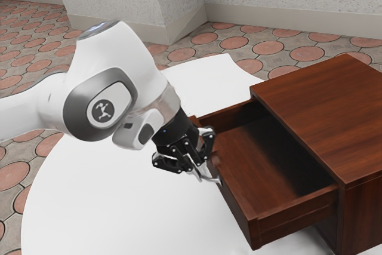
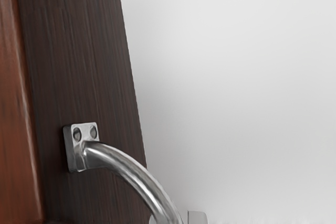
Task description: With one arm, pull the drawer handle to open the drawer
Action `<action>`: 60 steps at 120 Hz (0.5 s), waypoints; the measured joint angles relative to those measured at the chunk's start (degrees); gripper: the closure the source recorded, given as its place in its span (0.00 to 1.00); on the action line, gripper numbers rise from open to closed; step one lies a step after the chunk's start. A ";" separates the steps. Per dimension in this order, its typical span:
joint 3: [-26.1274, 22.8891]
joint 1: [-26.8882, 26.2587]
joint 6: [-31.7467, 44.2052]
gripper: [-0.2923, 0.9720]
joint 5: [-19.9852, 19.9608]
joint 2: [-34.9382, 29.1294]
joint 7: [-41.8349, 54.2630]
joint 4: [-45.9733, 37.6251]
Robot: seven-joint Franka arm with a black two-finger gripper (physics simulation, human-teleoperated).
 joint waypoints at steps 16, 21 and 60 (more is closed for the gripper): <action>1.38 -0.96 0.65 0.86 0.15 -1.91 0.42 -2.73; 1.81 -1.22 0.81 0.87 0.17 -2.71 0.57 -3.53; 3.03 -1.59 1.49 0.89 0.34 -6.37 2.32 -7.57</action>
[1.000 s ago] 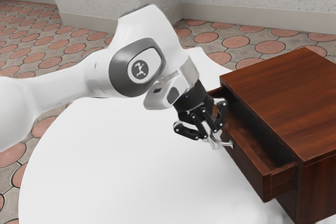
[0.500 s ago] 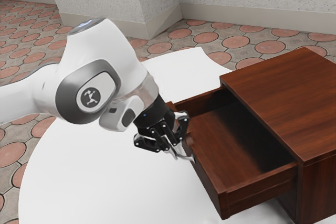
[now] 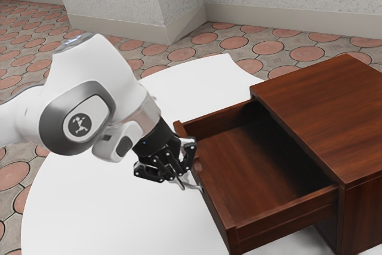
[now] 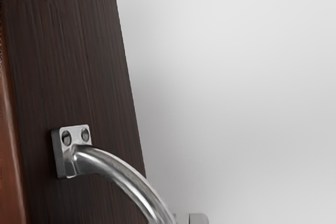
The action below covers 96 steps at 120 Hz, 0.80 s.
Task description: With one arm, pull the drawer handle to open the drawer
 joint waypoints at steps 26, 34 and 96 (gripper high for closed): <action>0.65 -0.09 -0.42 0.80 0.60 0.01 0.84 -0.10; 0.80 -0.08 -0.73 0.78 1.01 0.01 0.96 -0.04; 2.18 -0.48 -5.31 0.75 0.87 -2.54 1.12 2.78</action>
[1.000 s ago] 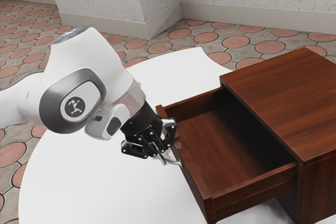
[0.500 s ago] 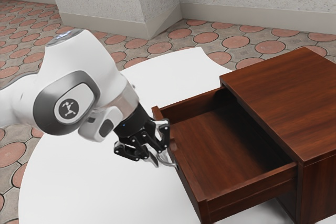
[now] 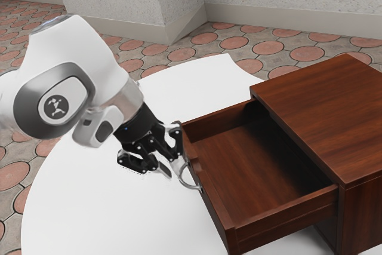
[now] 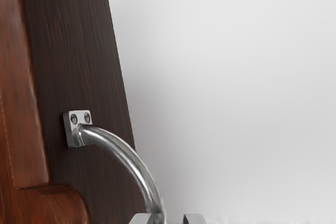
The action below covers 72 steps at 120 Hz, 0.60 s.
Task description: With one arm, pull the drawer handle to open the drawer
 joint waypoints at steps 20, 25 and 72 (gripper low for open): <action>1.99 -1.46 -5.66 0.66 -2.34 -0.02 -0.13 9.42; 2.84 -1.44 -7.55 0.61 -2.41 1.39 -0.55 12.80; 0.60 6.17 -32.27 0.29 9.70 20.87 -26.27 41.88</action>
